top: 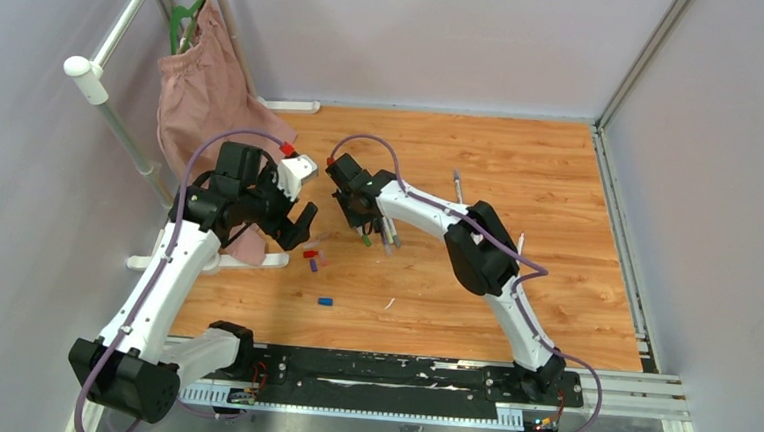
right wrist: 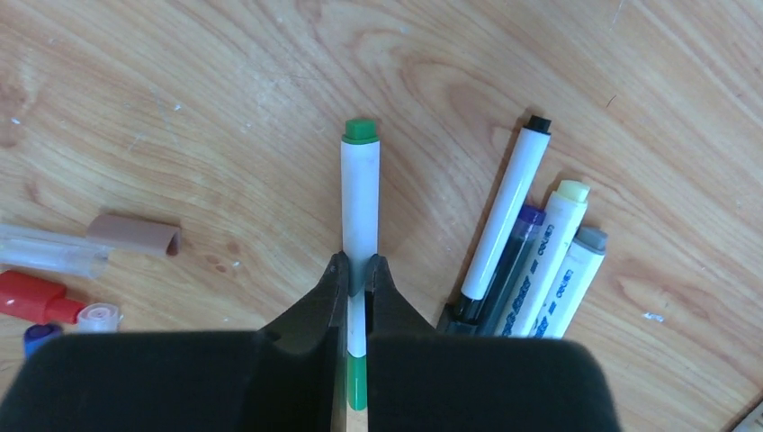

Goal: Open the pen caps
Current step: Pick up the pen from the center of the board.

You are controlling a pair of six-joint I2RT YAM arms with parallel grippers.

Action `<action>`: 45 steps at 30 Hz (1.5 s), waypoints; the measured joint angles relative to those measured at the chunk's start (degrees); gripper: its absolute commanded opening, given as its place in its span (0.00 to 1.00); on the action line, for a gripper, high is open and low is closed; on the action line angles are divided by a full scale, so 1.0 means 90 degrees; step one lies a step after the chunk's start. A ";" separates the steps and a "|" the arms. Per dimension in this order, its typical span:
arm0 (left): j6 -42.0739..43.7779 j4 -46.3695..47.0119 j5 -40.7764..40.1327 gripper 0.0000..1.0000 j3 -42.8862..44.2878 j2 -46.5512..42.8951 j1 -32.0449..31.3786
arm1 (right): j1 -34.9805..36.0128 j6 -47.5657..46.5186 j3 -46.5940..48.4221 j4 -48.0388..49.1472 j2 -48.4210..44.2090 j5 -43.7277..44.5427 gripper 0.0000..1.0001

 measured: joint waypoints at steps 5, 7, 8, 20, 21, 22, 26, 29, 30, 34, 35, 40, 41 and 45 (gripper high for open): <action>-0.0061 -0.0010 0.0036 1.00 -0.0010 -0.0002 0.0000 | 0.0017 0.0481 -0.0158 0.0129 -0.0427 -0.0114 0.00; -0.0119 -0.0010 0.0121 1.00 -0.0010 0.0002 0.0002 | 0.0017 0.0801 -0.0602 0.0486 -0.1047 -0.0163 0.00; -0.0146 -0.0010 0.0180 1.00 -0.0010 0.0012 0.0002 | 0.0017 0.0991 -0.0886 0.0707 -0.1469 -0.0206 0.00; -0.0809 0.0080 0.1758 0.98 0.0102 0.0284 0.0005 | 0.0267 0.3249 -0.3359 0.3961 -0.4498 0.0136 0.00; -0.0872 0.0109 0.1897 0.97 0.0138 0.0284 0.0005 | 0.0333 0.3334 -0.3451 0.4019 -0.4500 0.0211 0.00; -0.0950 0.0143 0.2025 0.96 0.0177 0.0282 0.0005 | 0.0401 0.3398 -0.3526 0.4046 -0.4500 0.0287 0.00; -0.1219 0.0401 0.2424 0.88 0.0223 0.0223 0.0005 | 0.0614 0.3534 -0.3611 0.4163 -0.4503 0.0546 0.00; -0.1399 0.0602 0.2601 0.78 0.0223 0.0209 0.0005 | 0.0758 0.3606 -0.3611 0.4282 -0.4551 0.0707 0.00; -0.1457 0.0673 0.2635 0.74 0.0223 0.0209 0.0005 | 0.0801 0.3626 -0.3611 0.4325 -0.4568 0.0753 0.00; -0.1671 0.0923 0.2640 0.50 0.0223 0.0211 0.0005 | 0.0923 0.3638 -0.3628 0.4396 -0.4646 0.0935 0.00; -0.1727 0.0967 0.2616 0.43 0.0223 0.0216 0.0005 | 0.0950 0.3636 -0.3650 0.4408 -0.4677 0.0991 0.00; -0.1921 0.1173 0.2487 0.01 0.0219 0.0236 0.0002 | 0.1035 0.3604 -0.3721 0.4442 -0.4823 0.1229 0.00; -0.1943 0.1197 0.2382 0.00 0.0216 0.0236 0.0005 | 0.1037 0.3587 -0.3733 0.4437 -0.4860 0.1275 0.03; -0.1936 0.1328 0.2113 0.00 0.0216 0.0274 0.0053 | 0.1056 0.3495 -0.3762 0.4369 -0.4991 0.1319 0.24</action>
